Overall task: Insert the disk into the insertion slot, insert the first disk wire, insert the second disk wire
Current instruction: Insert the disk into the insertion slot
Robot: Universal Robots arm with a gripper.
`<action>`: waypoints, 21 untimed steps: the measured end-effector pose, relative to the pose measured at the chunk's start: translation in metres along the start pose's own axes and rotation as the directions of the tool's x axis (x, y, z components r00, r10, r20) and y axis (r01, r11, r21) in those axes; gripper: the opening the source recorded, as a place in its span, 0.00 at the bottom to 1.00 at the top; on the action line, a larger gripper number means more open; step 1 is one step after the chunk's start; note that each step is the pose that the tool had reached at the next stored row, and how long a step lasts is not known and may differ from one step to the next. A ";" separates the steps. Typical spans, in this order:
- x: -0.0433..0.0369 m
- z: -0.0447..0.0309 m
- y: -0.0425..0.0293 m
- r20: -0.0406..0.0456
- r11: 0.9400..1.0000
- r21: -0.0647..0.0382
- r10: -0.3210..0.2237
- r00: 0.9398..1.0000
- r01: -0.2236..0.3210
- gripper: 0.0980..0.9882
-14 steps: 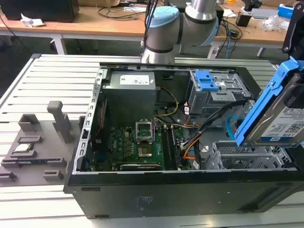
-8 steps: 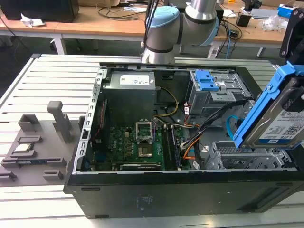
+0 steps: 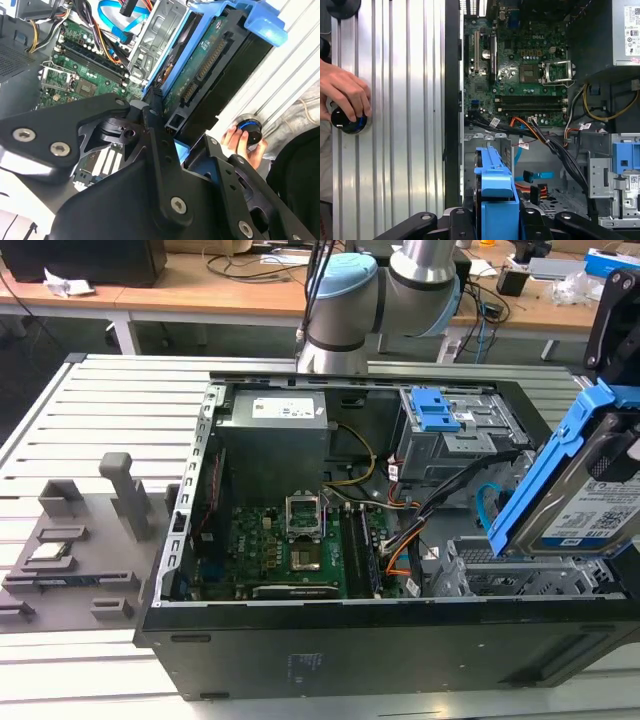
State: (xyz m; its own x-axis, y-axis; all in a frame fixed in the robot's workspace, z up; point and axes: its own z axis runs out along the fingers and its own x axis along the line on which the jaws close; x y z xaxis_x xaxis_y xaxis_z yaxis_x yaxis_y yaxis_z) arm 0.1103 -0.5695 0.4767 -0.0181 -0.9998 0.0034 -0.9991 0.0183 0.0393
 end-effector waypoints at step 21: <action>-0.0146 0.0231 0.0001 0.000 1.000 0.000 0.000 1.000 0.000 0.30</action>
State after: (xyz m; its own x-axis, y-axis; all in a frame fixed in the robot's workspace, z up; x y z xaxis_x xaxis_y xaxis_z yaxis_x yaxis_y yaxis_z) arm 0.1095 -0.5550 0.4535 -0.0179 -0.9998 0.0035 -0.9991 0.0180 0.0393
